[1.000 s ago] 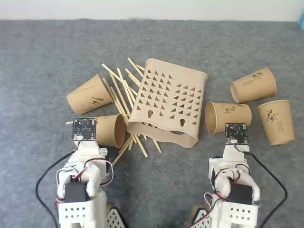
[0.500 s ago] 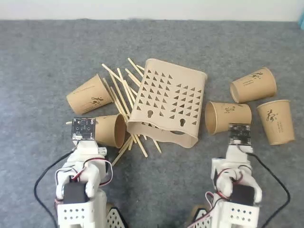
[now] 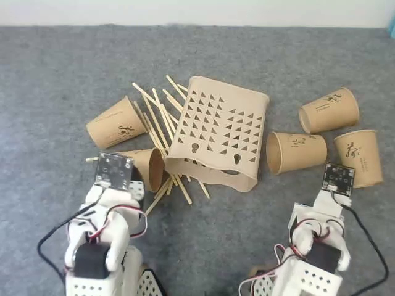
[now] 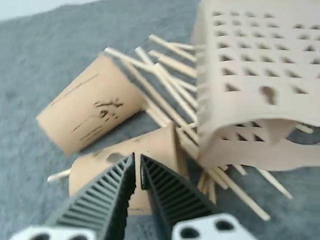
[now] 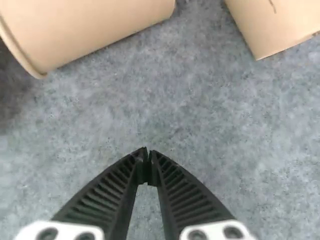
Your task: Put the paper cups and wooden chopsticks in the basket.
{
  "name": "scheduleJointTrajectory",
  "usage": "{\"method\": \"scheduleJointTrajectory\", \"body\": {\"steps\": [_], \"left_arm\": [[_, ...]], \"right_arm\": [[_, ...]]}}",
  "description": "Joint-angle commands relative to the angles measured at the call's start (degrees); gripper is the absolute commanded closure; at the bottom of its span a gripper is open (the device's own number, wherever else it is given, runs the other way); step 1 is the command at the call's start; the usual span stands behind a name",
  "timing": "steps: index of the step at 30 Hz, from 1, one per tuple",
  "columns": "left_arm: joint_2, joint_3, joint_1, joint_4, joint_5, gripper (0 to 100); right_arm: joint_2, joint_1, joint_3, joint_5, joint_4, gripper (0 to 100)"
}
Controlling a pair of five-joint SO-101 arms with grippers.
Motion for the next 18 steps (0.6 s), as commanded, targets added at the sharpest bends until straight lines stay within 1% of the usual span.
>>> {"method": "scheduleJointTrajectory", "body": {"steps": [1, 3, 5, 8, 11, 15, 18], "left_arm": [[-0.5, -7.5, 5.5, 2.5, -0.9, 92], [-0.4, -9.5, 7.1, 3.3, -0.7, 86], [-0.4, -11.0, 9.6, 4.6, -0.3, 83], [3.4, -12.4, 13.0, 4.6, 0.4, 83], [12.0, -14.3, 15.6, 2.5, 0.4, 83], [24.5, -17.9, 16.5, -2.4, 0.2, 83], [31.5, -19.6, 16.5, -6.0, -0.2, 83]], "right_arm": [[-1.1, 0.4, 0.8, 0.7, -3.2, 99.1], [-1.1, 0.4, 1.0, 0.7, -3.7, 99.1], [-1.1, 0.4, 1.0, 0.7, -3.6, 99.1], [-1.1, 0.4, 1.1, 0.7, -3.6, 99.1], [-1.1, 0.4, 1.1, 0.7, -3.6, 99.1], [-1.1, 0.7, 1.1, 0.7, -3.6, 99.1], [-1.1, 0.7, 1.1, 0.7, -3.6, 99.1]]}}
